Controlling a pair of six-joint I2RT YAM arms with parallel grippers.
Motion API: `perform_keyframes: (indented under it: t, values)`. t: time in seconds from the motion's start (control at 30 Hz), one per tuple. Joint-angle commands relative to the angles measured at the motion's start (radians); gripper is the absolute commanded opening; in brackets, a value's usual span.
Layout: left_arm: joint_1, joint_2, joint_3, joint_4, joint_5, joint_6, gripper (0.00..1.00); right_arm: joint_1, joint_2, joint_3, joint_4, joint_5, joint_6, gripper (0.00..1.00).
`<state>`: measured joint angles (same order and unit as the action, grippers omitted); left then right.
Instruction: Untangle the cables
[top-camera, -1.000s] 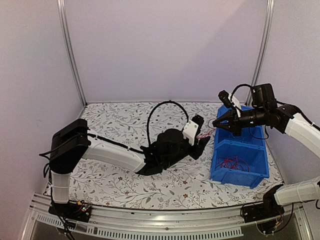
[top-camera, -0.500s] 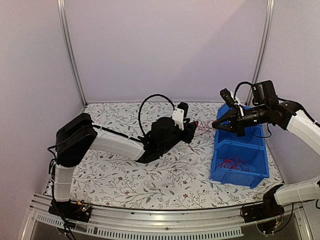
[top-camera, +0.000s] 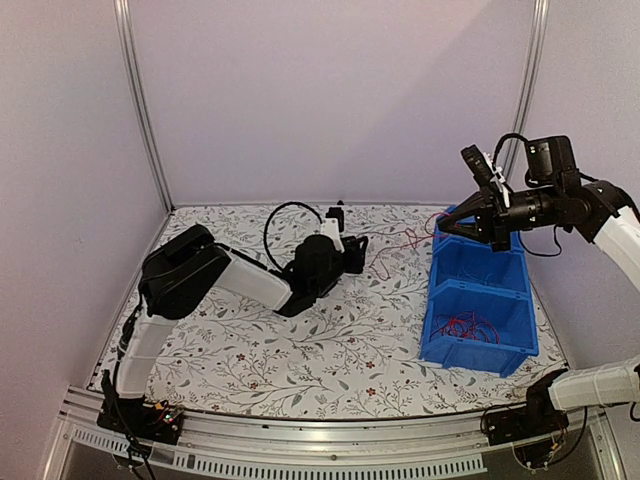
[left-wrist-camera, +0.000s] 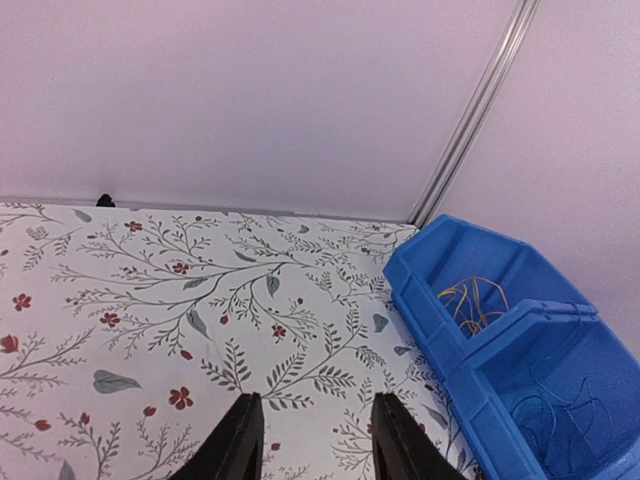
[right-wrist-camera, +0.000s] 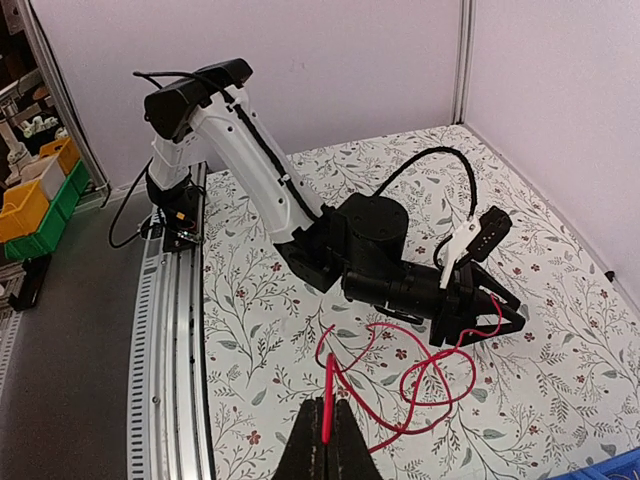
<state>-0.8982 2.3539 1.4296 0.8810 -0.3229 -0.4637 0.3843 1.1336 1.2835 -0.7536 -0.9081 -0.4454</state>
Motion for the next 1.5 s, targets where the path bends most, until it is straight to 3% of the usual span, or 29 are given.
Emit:
perform_keyframes:
  t: [0.0, 0.1, 0.23, 0.27, 0.4, 0.57, 0.8, 1.03, 1.23, 1.47]
  values:
    - [0.019, -0.064, -0.127, 0.036, -0.013, -0.027, 0.26, -0.015, -0.011, 0.036, -0.026, 0.01, -0.001, 0.0]
    - [0.067, -0.094, -0.279, 0.125, 0.019, -0.077, 0.02, -0.039, -0.027, 0.064, -0.028, 0.043, 0.003, 0.0]
    - [0.116, -0.124, -0.43, 0.288, 0.115, -0.117, 0.0, -0.059, -0.054, 0.068, -0.016, 0.102, 0.006, 0.0]
    - [0.122, -0.13, -0.454, 0.334, 0.15, -0.117, 0.01, -0.059, -0.055, 0.062, -0.016, 0.11, 0.004, 0.0]
    - [0.117, -0.182, -0.519, 0.414, 0.232, -0.087, 0.31, -0.059, -0.04, 0.027, -0.005, 0.119, 0.001, 0.0]
    - [0.055, -0.304, -0.611, 0.496, 0.259, 0.092, 0.45, -0.058, -0.022, 0.003, 0.015, 0.098, 0.009, 0.0]
    - [-0.109, -0.47, -0.607, 0.424, 0.168, 0.391, 0.49, -0.059, 0.003, -0.007, 0.031, 0.076, 0.019, 0.0]
    - [-0.245, -0.463, -0.455, 0.257, 0.064, 0.762, 0.5, -0.059, 0.022, -0.003, 0.037, 0.044, 0.036, 0.0]
    - [-0.279, -0.443, -0.429, 0.244, -0.016, 0.786, 0.5, -0.059, 0.019, 0.002, -0.015, 0.144, 0.023, 0.0]
    - [-0.282, -0.459, -0.541, 0.334, -0.158, 0.765, 0.51, -0.089, -0.036, 0.041, -0.296, 0.387, -0.209, 0.0]
